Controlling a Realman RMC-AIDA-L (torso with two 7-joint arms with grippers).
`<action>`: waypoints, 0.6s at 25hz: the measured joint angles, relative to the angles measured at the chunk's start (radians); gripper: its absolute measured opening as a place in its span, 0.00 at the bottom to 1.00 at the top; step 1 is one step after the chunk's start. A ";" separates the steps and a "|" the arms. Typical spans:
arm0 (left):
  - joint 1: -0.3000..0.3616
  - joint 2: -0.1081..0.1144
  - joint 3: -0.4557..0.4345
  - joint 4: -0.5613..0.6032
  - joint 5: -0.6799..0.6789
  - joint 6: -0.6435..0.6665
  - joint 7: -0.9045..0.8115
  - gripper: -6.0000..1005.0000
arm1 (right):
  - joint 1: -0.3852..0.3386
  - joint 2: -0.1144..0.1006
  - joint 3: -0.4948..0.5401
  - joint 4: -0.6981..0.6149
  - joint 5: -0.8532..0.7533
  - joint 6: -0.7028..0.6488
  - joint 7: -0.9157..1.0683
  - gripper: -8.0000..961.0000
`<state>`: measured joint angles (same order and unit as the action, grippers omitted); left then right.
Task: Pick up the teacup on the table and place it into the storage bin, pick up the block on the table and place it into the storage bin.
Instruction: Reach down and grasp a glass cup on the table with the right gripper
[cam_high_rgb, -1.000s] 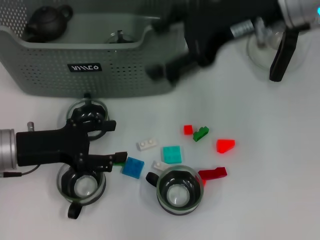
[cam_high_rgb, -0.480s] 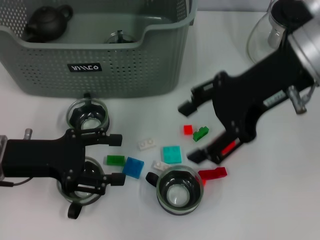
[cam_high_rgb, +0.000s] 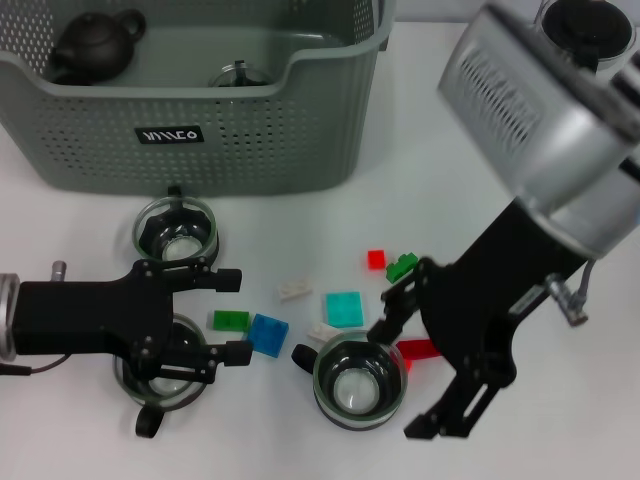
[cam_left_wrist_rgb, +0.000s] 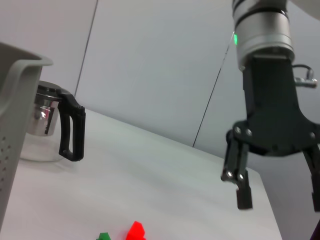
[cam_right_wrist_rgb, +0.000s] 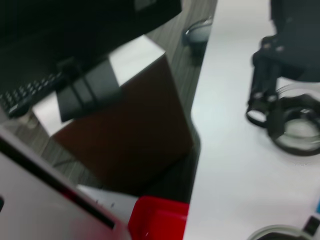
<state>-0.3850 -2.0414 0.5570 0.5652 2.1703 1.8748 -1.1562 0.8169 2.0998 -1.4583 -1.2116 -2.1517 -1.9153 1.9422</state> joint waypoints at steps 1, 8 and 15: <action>0.000 -0.001 0.000 0.000 -0.001 -0.001 -0.004 0.87 | 0.001 0.001 -0.015 0.000 0.000 0.002 0.000 0.99; 0.001 -0.002 -0.002 -0.013 -0.005 -0.042 -0.006 0.87 | -0.002 0.002 -0.153 0.000 -0.035 0.077 -0.010 0.99; -0.002 -0.002 -0.003 -0.015 -0.016 -0.060 -0.006 0.87 | 0.004 0.004 -0.267 0.029 -0.070 0.194 -0.026 0.99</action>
<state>-0.3871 -2.0433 0.5541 0.5504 2.1546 1.8147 -1.1620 0.8210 2.1035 -1.7257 -1.1830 -2.2219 -1.7215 1.9166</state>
